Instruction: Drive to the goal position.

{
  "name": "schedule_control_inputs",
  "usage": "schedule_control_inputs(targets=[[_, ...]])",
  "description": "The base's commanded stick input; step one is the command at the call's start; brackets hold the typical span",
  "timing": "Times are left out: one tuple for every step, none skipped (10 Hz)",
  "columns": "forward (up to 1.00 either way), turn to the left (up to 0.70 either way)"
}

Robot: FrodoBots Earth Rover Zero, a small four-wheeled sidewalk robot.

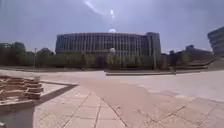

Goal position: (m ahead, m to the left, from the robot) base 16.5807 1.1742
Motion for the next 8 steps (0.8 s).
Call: schedule_control_inputs(targets=[[0.7, 0.18], [0.7, 0.0], [0.7, 0.0], [0.7, 0.0], [0.7, 0.0], [0.7, 0.0], [0.7, 0.0], [0.7, 0.0]])
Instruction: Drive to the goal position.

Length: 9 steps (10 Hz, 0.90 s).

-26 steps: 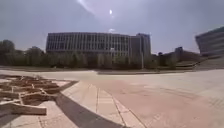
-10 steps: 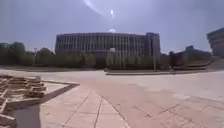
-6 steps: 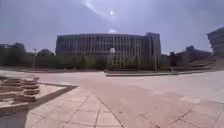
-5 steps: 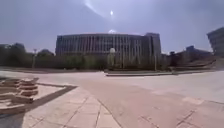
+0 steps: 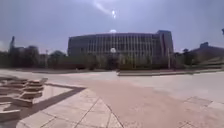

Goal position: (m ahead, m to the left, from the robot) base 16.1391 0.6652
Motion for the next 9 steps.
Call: schedule_control_inputs(targets=[[0.7, 0.0], [0.7, 0.0], [0.7, 0.0], [0.7, 0.0], [0.7, 0.0], [0.7, 0.0], [0.7, 0.0], [0.7, 0.0], [0.7, 0.0]])
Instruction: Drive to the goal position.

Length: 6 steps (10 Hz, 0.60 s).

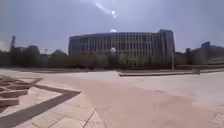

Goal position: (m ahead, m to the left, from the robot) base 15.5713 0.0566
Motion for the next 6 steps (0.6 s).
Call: schedule_control_inputs(targets=[[0.7, 0.0], [0.7, 0.0], [0.7, 0.0], [0.7, 0.0], [0.7, 0.0], [0.7, 0.0]])
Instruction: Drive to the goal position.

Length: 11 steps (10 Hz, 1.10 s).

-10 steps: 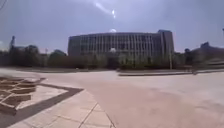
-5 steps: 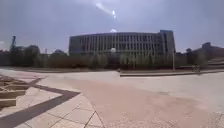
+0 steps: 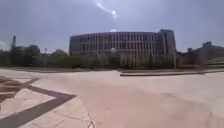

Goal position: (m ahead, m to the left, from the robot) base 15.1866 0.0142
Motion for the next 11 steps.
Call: schedule_control_inputs(targets=[[0.7, 0.0], [0.7, 0.0], [0.7, 0.0], [0.7, 0.0], [0.7, 0.0], [0.7, 0.0], [0.7, 0.0], [0.7, 0.0], [0.7, 0.0], [0.7, 0.0], [0.7, 0.0]])
